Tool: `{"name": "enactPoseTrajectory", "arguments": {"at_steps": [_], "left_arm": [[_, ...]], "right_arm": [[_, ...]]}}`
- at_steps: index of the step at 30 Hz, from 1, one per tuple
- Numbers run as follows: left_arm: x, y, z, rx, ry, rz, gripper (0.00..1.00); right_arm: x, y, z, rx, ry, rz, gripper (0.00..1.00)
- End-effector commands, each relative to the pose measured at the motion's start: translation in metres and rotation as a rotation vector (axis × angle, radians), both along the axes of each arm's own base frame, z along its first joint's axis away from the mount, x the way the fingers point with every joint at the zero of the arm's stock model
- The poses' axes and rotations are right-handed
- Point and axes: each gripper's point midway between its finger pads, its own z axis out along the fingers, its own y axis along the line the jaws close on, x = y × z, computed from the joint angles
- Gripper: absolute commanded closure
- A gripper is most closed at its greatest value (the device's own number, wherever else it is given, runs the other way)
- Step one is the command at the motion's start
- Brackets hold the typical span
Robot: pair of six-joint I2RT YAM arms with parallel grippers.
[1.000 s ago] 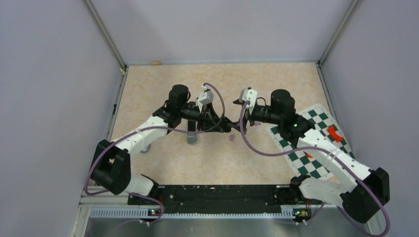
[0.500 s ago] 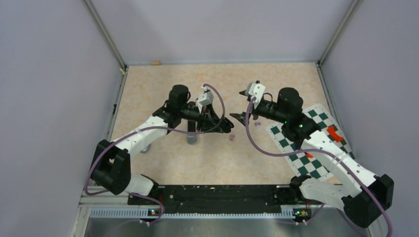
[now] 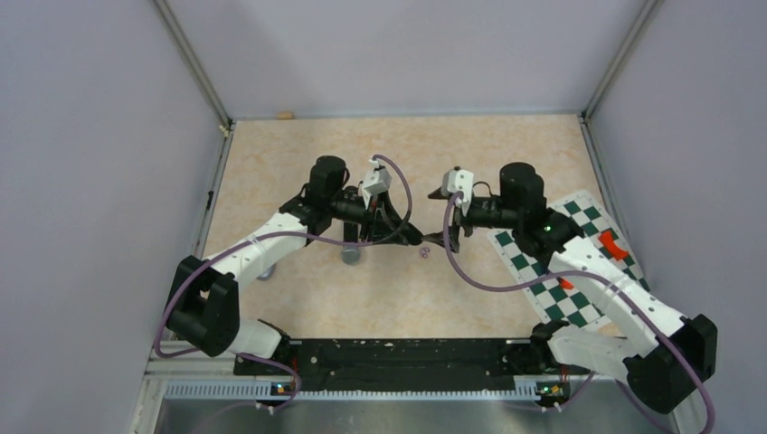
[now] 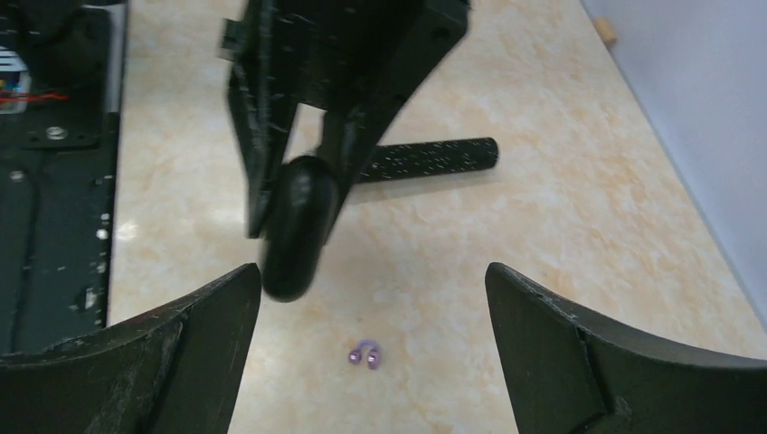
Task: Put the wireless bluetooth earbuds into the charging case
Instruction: Close the charging case with the earbuds inside, then place the charging case with the earbuds at the center of the board.
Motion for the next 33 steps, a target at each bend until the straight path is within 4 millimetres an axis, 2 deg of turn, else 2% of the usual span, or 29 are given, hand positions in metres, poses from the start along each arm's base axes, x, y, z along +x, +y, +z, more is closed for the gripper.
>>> {"name": "enactPoseTrajectory", "arguments": {"at_steps": [1,3,5,8,10,13,16,17,19,20,25,31,33], "left_arm": [[0.003,-0.004,0.018,-0.038,-0.075,-0.014,1.00],[0.003,-0.004,0.017,-0.035,-0.074,-0.010,1.00],[0.005,-0.004,0.016,-0.031,-0.082,-0.003,1.00],[0.012,-0.004,0.010,-0.007,-0.092,0.026,1.00],[0.024,-0.006,0.001,0.029,-0.086,0.081,1.00],[0.051,-0.008,-0.019,0.113,-0.040,0.193,1.00],[0.085,-0.011,-0.045,0.217,0.036,0.330,1.00],[0.096,-0.011,-0.059,0.265,0.072,0.372,1.00],[0.119,-0.013,-0.073,0.339,0.106,0.436,1.00],[0.127,-0.014,-0.092,0.388,0.153,0.455,1.00],[0.152,-0.027,-0.136,0.487,0.333,0.499,1.00],[0.180,-0.033,-0.160,0.520,0.420,0.577,0.93],[0.187,-0.032,-0.162,0.520,0.430,0.602,0.86]], "right_arm": [[-0.052,0.003,0.050,0.100,-0.038,0.229,0.07],[-0.056,0.002,0.059,0.121,-0.031,0.244,0.06],[-0.046,0.000,0.061,0.122,-0.050,0.188,0.06],[-0.009,-0.008,0.065,0.128,-0.108,-0.010,0.06],[0.022,-0.021,0.075,0.152,-0.161,-0.191,0.06],[0.065,-0.053,0.091,0.202,-0.240,-0.473,0.04],[0.091,-0.087,0.105,0.251,-0.307,-0.692,0.04],[0.095,-0.095,0.105,0.256,-0.313,-0.736,0.04],[0.101,-0.108,0.109,0.271,-0.337,-0.807,0.04],[0.103,-0.112,0.109,0.272,-0.342,-0.822,0.04],[0.108,-0.114,0.101,0.260,-0.332,-0.828,0.04],[0.111,-0.114,0.095,0.250,-0.323,-0.832,0.04],[0.111,-0.114,0.095,0.250,-0.323,-0.832,0.04]]}}
